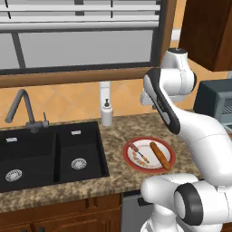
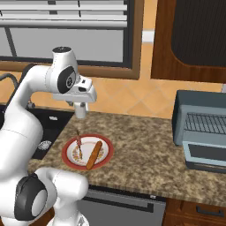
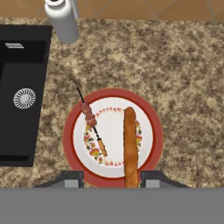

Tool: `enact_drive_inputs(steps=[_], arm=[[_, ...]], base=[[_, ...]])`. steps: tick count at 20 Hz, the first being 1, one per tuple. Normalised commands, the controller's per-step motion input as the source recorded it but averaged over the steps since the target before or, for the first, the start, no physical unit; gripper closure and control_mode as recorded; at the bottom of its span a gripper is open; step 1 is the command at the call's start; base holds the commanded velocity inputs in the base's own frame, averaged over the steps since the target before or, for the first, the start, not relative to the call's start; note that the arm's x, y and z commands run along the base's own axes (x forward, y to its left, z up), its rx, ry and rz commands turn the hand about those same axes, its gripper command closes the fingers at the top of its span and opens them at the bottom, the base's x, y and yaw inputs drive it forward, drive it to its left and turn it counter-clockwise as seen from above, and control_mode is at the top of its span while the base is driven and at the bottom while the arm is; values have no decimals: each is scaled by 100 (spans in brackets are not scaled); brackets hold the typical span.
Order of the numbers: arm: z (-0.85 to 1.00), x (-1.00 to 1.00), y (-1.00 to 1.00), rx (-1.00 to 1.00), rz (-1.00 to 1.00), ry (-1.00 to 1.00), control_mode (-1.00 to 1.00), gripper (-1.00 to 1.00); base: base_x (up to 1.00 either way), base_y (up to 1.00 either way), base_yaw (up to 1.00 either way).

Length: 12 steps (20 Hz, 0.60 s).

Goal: Pick up the kebab skewer and baguette bread, and place them inside the toaster oven. Close the toaster oven door and start by setting the timer.

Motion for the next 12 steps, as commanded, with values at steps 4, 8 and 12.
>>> enact_drive_inputs(steps=[4,8,12], arm=[[0,0,0,0,0,0,100,-100],[0,0,0,0,0,0,100,-100],[0,0,0,0,0,0,100,-100]], base=[[0,0,0],[-13,-45,0],[-6,-100,0]])
